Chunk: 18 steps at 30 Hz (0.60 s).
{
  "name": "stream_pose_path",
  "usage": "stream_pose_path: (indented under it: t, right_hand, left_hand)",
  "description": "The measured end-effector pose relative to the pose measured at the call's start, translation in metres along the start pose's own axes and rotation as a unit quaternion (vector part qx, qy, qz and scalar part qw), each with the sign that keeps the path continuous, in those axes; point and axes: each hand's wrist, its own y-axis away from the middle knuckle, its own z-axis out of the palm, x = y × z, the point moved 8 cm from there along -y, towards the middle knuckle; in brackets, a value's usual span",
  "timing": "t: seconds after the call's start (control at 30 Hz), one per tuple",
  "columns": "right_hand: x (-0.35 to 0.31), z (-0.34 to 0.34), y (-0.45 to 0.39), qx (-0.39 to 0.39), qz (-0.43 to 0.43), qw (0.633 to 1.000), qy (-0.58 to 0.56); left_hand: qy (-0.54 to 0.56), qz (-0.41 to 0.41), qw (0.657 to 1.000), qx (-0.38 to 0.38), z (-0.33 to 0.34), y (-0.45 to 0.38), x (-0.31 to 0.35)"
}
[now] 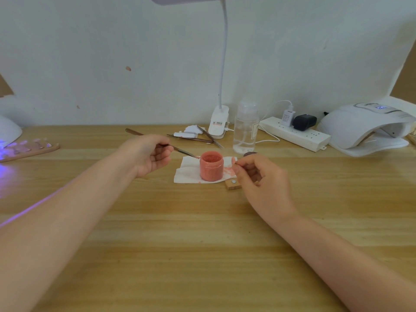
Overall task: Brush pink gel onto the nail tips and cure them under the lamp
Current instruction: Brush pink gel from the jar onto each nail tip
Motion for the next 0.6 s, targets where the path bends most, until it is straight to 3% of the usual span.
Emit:
stream_pose_path:
  t: [0.2,0.6]
  right_hand:
    - [0.0,0.0,0.0,-0.001,-0.002,1.0,0.003]
    - [0.0,0.001,0.0,-0.008,-0.005,1.0,-0.001]
  left_hand:
    - [0.049,0.037,0.998,-0.028,0.001,0.002,0.011]
    - [0.024,0.041,0.997,-0.066,0.007,0.007,0.005]
